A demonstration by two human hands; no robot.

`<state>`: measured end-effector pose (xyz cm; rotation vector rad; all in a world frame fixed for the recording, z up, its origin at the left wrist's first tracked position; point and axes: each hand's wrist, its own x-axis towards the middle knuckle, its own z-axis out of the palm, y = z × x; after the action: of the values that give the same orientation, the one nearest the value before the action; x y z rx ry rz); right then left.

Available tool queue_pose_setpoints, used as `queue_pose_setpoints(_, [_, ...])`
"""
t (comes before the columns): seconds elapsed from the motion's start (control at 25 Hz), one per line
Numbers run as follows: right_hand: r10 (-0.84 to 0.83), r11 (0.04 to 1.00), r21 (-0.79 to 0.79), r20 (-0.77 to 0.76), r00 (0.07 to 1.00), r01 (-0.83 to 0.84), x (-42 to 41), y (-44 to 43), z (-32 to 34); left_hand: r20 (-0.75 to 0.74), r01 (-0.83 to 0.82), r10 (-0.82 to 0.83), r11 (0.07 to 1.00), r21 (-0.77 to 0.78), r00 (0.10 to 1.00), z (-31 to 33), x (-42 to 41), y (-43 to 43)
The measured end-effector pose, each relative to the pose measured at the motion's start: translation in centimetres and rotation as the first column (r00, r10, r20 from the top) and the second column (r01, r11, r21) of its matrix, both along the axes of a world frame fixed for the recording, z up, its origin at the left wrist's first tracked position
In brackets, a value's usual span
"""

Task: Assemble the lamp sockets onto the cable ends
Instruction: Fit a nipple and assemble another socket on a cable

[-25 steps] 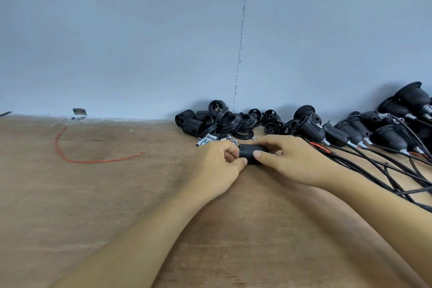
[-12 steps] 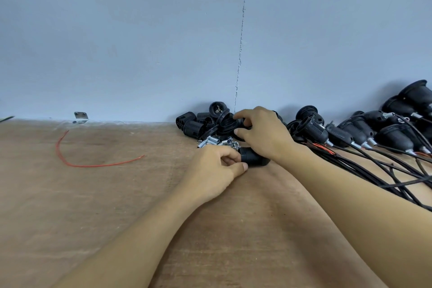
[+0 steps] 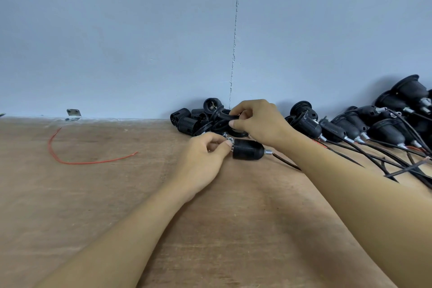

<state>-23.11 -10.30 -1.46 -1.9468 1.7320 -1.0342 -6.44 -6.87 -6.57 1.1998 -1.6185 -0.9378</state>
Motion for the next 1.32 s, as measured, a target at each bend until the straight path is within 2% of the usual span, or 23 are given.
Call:
queue_pose_setpoints(0.16, [0.095, 0.994, -0.056, 0.018, 0.995, -0.094, 0.0, 2.4, 0.6, -0.067, -0.137, 0.135, 0.990, -0.030, 0.989, 0.1, 0.2, -0.2])
queue_pose_setpoints(0.24, [0.183, 0.980, -0.073, -0.039, 0.982, -0.185, 0.3, 3.9, 0.3, -0.143, -0.124, 0.118, 0.992, -0.039, 0.983, 0.3, 0.3, -0.1])
queue_pose_setpoints(0.36, [0.229, 0.967, -0.090, -0.098, 0.969, -0.238, 0.1, 5.5, -0.3, -0.172, -0.078, 0.062, 0.993, -0.087, 0.983, 0.3, 0.0, 0.3])
queue_pose_setpoints(0.48, [0.121, 0.990, -0.041, -0.218, 0.968, -0.133, -1.0, 6.4, -1.1, -0.241, -0.108, 0.078, 0.987, -0.117, 0.968, 0.4, -0.2, 0.3])
queue_pose_setpoints(0.6, [-0.018, 1.000, -0.013, -0.413, 0.911, 0.014, -2.4, 7.3, -2.1, -0.250, -0.073, 0.039, 0.989, -0.128, 0.967, 0.5, -0.2, 0.5])
queue_pose_setpoints(0.72, [-0.007, 0.997, -0.072, -0.316, 0.949, -0.017, -3.6, 8.5, -2.7, -0.109, -0.023, 0.007, 0.989, -0.148, 0.994, 0.4, -0.4, 1.0])
queue_pose_setpoints(0.8, [0.034, 0.989, -0.133, -0.238, 0.971, -0.068, -4.1, 9.0, -3.0, -0.069, 0.019, -0.026, 0.994, -0.108, 0.997, 0.3, -0.6, 1.2])
queue_pose_setpoints(0.96, [0.132, 0.974, -0.171, -0.123, 0.984, -0.152, -4.6, 9.6, -3.3, -0.205, 0.161, -0.151, 0.986, 0.032, 0.967, 0.4, -0.4, 1.4])
queue_pose_setpoints(1.08, [0.161, 0.971, -0.174, -0.034, 0.986, -0.164, -4.6, 9.6, -3.5, -0.230, 0.259, -0.240, 0.964, 0.054, 0.943, 0.7, -0.3, 1.4])
queue_pose_setpoints(1.16, [0.153, 0.972, -0.177, -0.007, 0.988, -0.152, -4.5, 9.6, -3.6, -0.285, 0.284, -0.251, 0.956, 0.078, 0.925, 0.7, -0.4, 1.4])
queue_pose_setpoints(1.32, [0.132, 0.978, -0.173, 0.054, 0.990, -0.121, -4.3, 9.7, -3.7, -0.496, 0.307, -0.191, 0.938, 0.162, 0.847, 0.9, -0.8, 1.6])
